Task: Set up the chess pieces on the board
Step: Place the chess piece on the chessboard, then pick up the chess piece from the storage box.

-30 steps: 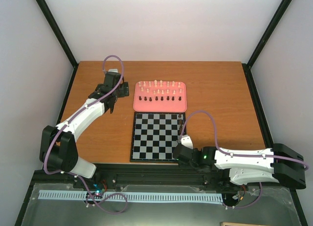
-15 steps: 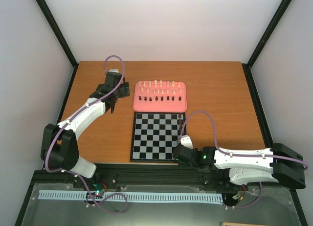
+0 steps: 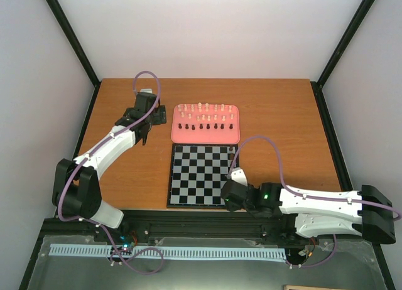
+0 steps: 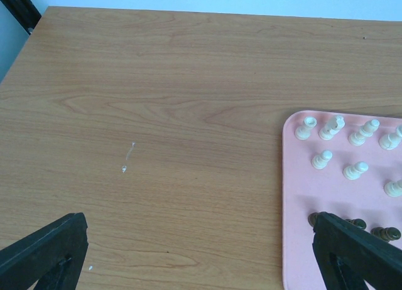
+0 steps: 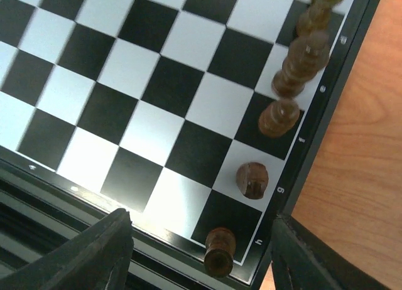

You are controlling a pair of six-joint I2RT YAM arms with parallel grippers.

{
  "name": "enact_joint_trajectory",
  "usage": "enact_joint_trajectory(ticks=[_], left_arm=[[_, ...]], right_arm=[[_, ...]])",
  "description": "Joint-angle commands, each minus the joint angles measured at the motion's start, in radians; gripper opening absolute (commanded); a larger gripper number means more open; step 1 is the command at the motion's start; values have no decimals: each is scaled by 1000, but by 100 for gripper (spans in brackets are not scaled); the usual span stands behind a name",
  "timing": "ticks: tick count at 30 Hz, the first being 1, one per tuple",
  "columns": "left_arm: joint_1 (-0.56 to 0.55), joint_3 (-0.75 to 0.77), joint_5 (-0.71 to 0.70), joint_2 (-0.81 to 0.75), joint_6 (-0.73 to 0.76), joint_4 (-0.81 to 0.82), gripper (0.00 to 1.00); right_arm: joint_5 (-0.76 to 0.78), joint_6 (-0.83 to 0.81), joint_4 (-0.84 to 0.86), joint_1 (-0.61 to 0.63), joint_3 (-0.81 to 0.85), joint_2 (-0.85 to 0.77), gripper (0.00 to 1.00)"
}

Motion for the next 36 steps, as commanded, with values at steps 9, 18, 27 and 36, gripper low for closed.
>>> enact_joint_trajectory(ticks=[9,18,27,36], left_arm=[[2,20,11,-47,-5,15,100],[2,1,27,-88,-7,26,100],[2,-34,3,-153,-11,38,100],[2,-31,-17,-118,-9,49,100]], right_arm=[[273,-62,-219,-31,321,18,78],[182,-354,-49,-281,573,258,78],[47,-544,119,-597,768,526,65],[-132,-624,165,-755,953,853,46]])
